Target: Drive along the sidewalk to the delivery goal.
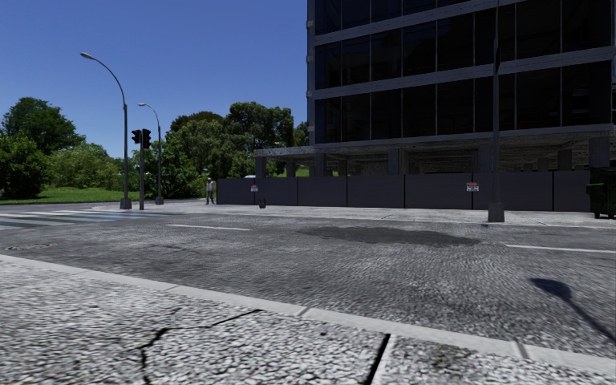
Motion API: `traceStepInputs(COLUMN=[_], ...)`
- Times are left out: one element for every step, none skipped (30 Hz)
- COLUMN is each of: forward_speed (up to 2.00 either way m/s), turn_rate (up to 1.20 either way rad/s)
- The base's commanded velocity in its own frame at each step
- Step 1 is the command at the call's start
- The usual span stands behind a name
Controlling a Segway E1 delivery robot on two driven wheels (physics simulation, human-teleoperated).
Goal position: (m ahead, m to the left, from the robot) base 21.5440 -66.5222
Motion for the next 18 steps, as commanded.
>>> traceStepInputs(forward_speed=[0.00,0.00,0.00,0.00,0.00,0.00,0.00,0.00,0.00,0.00,0.00,0.00,0.00,0.00,0.00,0.00,0.00,0.00], turn_rate=[0.00,0.00,0.00,0.00,0.00,0.00,0.00,0.00,0.00,0.00,0.00,0.00,0.00,0.00,0.00,0.00,0.00,0.00])
